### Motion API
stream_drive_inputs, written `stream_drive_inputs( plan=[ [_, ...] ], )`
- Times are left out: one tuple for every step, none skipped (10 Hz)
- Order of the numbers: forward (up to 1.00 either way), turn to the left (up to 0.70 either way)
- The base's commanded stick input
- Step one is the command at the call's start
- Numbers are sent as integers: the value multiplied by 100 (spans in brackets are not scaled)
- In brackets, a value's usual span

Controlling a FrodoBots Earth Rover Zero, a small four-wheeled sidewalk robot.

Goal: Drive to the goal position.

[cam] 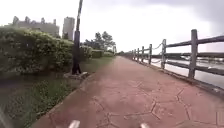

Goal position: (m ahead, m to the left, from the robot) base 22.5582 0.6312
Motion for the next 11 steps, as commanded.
stream_drive_inputs(
  plan=[
    [70,0],
    [70,0],
    [70,0],
    [70,0],
    [70,0],
    [70,0],
    [70,0],
    [70,0],
    [70,0],
    [70,0],
    [70,0]
  ],
)
